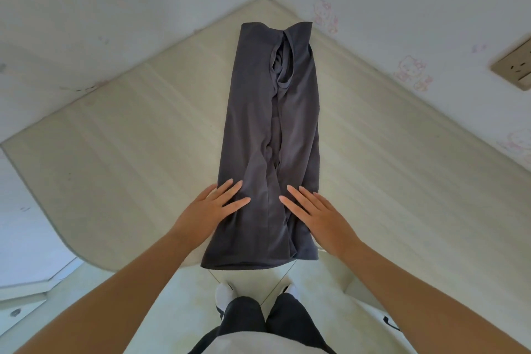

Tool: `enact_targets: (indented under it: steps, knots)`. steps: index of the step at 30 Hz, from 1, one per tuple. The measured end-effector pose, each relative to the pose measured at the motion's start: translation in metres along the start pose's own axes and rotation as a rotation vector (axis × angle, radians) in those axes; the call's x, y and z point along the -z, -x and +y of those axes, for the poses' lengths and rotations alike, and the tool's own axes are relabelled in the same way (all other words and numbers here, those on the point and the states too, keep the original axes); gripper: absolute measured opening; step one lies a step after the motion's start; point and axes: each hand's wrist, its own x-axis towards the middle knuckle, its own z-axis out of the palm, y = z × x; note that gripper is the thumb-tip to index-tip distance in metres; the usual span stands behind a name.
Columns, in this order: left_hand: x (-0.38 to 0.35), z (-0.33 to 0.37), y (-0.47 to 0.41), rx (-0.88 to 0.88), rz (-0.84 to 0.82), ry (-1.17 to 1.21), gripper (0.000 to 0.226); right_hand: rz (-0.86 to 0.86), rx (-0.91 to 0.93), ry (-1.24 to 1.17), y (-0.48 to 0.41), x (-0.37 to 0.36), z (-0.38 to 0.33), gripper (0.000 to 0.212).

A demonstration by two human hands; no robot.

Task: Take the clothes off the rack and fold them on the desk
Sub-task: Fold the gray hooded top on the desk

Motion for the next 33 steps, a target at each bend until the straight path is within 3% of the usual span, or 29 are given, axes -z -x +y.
enact_targets:
  steps: [5,8,12,14,16,18,20,22,23,25,27,29,33]
  knots:
    - [-0.009,-0.005,-0.007,-0.045,-0.051,0.010,0.092,-0.131,0.013,-0.057,-0.010,-0.006,-0.006,0.098]
    - [-0.022,-0.003,0.001,-0.081,-0.106,0.112,0.087,-0.170,-0.005,-0.143,-0.006,-0.004,-0.012,0.083]
    - [-0.004,0.000,0.008,-0.032,-0.210,0.400,0.067,-0.283,-0.090,-0.442,-0.002,0.016,-0.019,0.065]
    - [0.013,0.000,0.009,-0.042,-0.324,0.504,0.057,-0.423,-0.143,-0.679,0.003,0.034,-0.018,0.056]
    - [0.033,-0.008,0.004,0.047,-0.474,0.728,0.042,-0.535,-0.168,-0.917,0.007,0.060,-0.010,0.035]
    - [0.053,-0.022,-0.005,0.134,-0.529,0.958,0.029,-0.511,-0.230,-1.031,0.003,0.081,0.003,0.017]
    - [0.063,-0.034,-0.019,0.269,-0.464,1.250,0.020,-0.370,-0.385,-1.374,-0.010,0.089,0.019,0.019]
    - [0.060,-0.037,-0.035,0.454,-0.340,1.622,0.028,-0.183,-0.577,-1.757,-0.025,0.083,0.031,0.027]
    - [0.053,-0.035,-0.042,0.573,-0.294,1.734,0.037,-0.129,-0.656,-1.802,-0.031,0.073,0.034,0.031]
    - [0.038,-0.026,-0.050,0.772,-0.231,1.679,0.048,-0.078,-0.818,-1.647,-0.037,0.047,0.031,0.035]
    - [0.022,-0.015,-0.054,0.888,-0.095,1.480,0.047,0.056,-0.967,-1.509,-0.038,0.022,0.025,0.026]
    - [0.013,-0.004,-0.055,0.917,0.029,1.288,0.040,0.193,-1.044,-1.424,-0.039,0.013,0.019,0.018]
    - [-0.002,0.009,-0.043,0.895,0.105,1.029,0.041,0.258,-1.019,-1.198,-0.034,0.008,0.013,0.023]
